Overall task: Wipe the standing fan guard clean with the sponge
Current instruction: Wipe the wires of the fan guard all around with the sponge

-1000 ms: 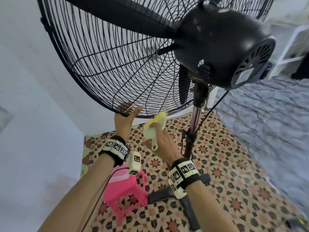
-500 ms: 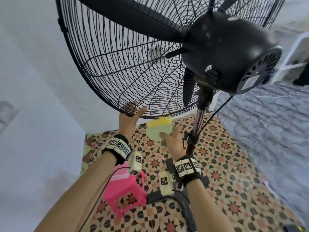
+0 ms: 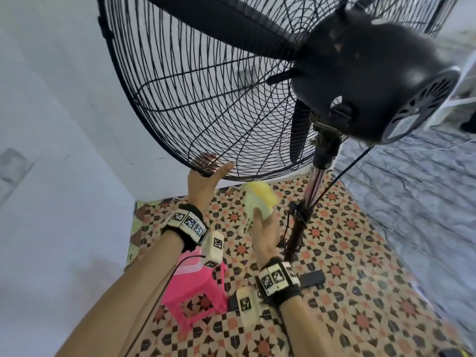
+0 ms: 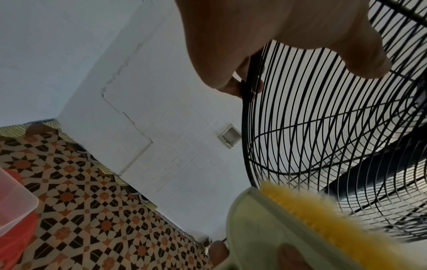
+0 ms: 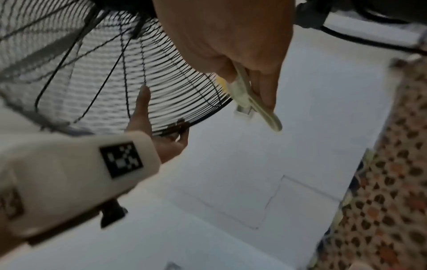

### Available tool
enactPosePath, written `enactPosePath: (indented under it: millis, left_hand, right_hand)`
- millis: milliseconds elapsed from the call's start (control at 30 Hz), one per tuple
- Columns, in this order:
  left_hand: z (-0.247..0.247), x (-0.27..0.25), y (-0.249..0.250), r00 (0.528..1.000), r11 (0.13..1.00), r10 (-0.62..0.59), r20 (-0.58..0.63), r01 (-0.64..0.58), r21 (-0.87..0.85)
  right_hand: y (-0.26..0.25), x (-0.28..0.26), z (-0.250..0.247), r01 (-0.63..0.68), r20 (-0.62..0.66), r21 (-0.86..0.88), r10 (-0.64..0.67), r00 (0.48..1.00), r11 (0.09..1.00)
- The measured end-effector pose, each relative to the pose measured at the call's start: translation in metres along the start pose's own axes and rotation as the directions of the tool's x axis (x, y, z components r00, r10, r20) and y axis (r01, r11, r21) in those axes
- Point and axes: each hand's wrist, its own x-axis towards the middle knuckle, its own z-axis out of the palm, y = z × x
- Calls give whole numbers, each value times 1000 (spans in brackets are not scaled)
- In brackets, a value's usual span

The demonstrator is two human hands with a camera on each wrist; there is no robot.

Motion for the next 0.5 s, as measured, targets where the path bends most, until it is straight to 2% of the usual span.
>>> enactPosePath:
  millis: [100, 167, 267, 333, 433, 500]
  left_hand:
    - [-2, 1, -3, 1000, 1000, 11, -21, -11, 1]
    - [-2, 0, -1, 1000, 1000, 31, -4, -31, 0]
    - [-1, -1, 6, 999, 999, 33, 9, -33, -33]
    - [0, 0, 4, 1000, 999, 25, 16, -24, -46]
    - [0, 3, 4, 1000, 999, 4, 17, -3, -50]
    - [1, 3, 0, 999, 996, -33, 3, 33, -89]
  right_hand:
    - [-5, 15, 15, -36, 92, -140, 49, 995, 989]
    - [-19, 24, 18, -42, 110, -172, 61, 992, 984]
    - [-19, 11, 9, 108, 65, -98, -102, 993, 989]
    - [-9, -10, 4, 154, 36, -15, -154, 987, 988]
    - [-1, -14, 4, 111, -9, 14, -111, 994, 994]
    - [-4, 1, 1, 51, -51, -51, -53, 997, 997]
